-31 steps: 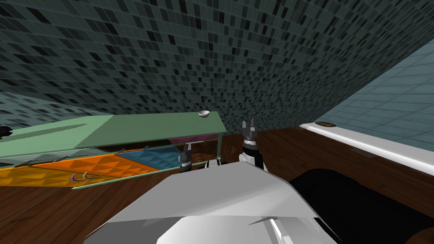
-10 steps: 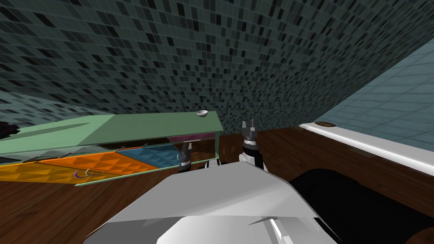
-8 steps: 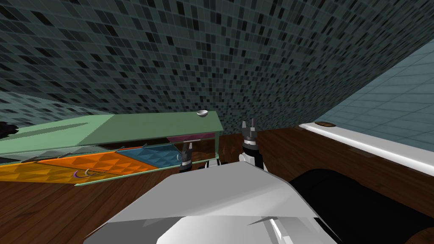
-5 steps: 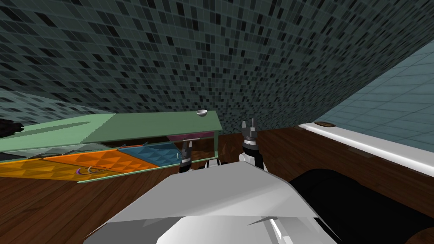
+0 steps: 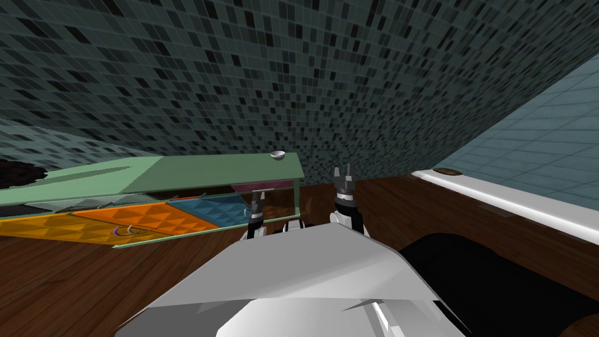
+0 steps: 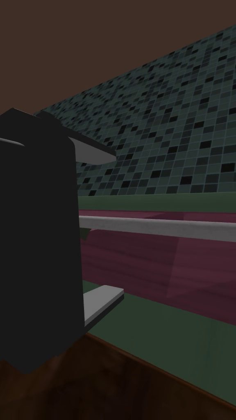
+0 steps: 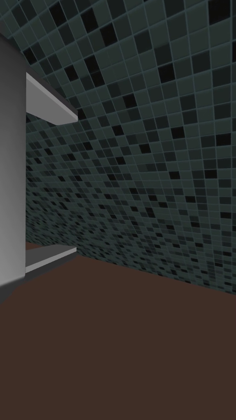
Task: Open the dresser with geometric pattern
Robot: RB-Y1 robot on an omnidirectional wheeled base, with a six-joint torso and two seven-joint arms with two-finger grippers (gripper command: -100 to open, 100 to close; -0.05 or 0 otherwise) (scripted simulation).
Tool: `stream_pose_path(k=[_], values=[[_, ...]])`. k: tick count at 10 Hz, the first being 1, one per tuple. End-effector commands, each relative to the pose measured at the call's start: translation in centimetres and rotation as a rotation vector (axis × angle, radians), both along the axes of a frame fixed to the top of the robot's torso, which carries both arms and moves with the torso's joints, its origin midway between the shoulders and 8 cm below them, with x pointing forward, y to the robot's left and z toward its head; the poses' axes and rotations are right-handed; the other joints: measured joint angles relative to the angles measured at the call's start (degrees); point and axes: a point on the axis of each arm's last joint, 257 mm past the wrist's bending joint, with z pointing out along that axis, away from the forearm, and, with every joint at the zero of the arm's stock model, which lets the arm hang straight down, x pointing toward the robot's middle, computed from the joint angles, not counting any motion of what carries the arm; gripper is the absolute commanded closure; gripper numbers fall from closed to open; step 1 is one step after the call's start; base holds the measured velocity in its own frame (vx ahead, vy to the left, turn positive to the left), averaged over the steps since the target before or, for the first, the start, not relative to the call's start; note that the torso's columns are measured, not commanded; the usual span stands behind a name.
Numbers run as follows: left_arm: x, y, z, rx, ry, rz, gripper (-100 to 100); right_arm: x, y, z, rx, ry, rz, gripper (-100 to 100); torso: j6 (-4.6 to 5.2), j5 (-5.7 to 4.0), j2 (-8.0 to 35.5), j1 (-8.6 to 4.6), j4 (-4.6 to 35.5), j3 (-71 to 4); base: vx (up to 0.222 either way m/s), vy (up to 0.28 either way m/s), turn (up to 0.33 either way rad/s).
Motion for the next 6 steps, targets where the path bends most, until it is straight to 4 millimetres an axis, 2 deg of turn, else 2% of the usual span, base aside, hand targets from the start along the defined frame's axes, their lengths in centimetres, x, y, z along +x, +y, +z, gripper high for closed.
stream_pose_path(k=[1, 2, 3, 5, 6], values=[[2.0, 1.1, 0.1, 0.0, 0.003, -0.001, -100, 0.0, 0.0, 0.0, 0.0, 0.0, 0.0, 0, 0.0, 0.01, -0.01, 0.06, 0.0, 0.0, -0.054, -0.031, 0.011], [3.1, 1.9, 0.0, 0.001, 0.014, 0.003, -100, 0.0, 0.0, 0.0, 0.0, 0.0, 0.0, 0, 0.0, 0.02, -0.02, 0.07, 0.0, -0.01, -0.066, -0.051, 0.015], [3.7, 1.7, 0.5, 0.001, 0.005, -0.003, -100, 0.0, 0.0, 0.0, 0.0, 0.0, 0.0, 0, 0.0, 0.0, 0.01, 0.0, 0.0, 0.01, -0.061, -0.04, 0.007], [5.6, 3.5, 0.8, 0.001, 0.013, 0.01, -100, 0.0, 0.0, 0.0, 0.0, 0.0, 0.0, 0, -0.05, -0.03, 0.02, 0.1, 0.09, 0.01, -0.086, -0.044, 0.016], [6.2, 3.1, 1.5, 0.001, 0.001, 0.004, -100, 0.0, 0.0, 0.0, 0.0, 0.0, 0.0, 0, -0.06, -0.03, 0.12, 0.06, 0.11, 0.07, -0.073, -0.041, 0.013]])
